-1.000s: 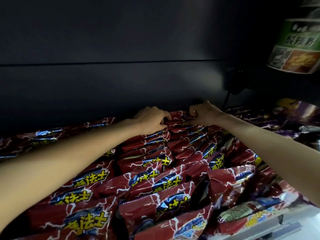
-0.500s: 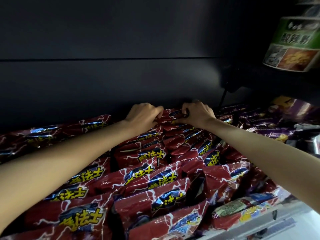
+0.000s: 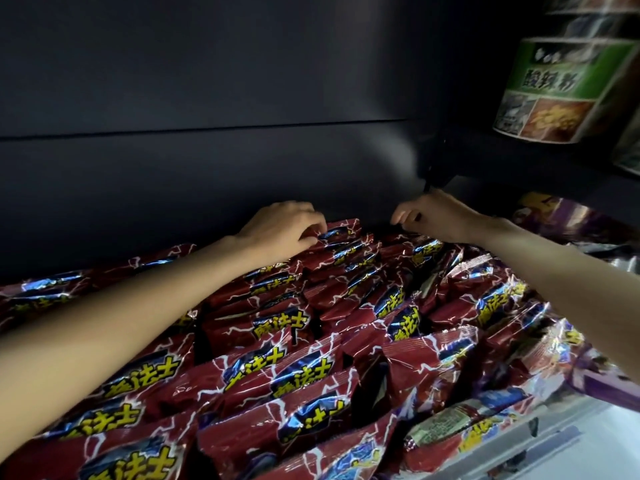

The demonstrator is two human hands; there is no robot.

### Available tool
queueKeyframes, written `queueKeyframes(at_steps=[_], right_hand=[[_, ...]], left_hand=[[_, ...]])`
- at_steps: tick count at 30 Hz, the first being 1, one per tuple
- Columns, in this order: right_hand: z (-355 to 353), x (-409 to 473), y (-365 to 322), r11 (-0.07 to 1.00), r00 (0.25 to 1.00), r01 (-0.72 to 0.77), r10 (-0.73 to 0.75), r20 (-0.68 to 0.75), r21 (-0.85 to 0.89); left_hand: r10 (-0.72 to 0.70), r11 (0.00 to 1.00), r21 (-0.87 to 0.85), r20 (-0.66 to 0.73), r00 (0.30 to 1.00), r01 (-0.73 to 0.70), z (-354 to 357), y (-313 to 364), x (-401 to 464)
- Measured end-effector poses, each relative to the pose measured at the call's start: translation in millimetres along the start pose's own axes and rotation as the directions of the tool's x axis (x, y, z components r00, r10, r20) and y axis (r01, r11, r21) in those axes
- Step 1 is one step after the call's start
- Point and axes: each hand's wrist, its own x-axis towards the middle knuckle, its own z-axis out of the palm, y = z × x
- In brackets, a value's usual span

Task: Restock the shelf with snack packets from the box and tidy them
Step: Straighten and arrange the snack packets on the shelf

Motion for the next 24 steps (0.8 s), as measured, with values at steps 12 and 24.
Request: queueKeyframes(at_steps=[12, 24], right_hand=[[23, 6, -21, 0.921, 0.992, 0.057, -0.010, 0.124, -0.386], [11, -10, -7, 0.976, 0.995, -0.017, 0.038, 0.091, -0.215]], left_hand=[[-0.025, 0.988, 0.153, 0.074, 0.997, 0.014, 15, 11, 9], [0.094, 0.995, -0.055, 0.246, 0.965, -0.083, 20, 17, 2]])
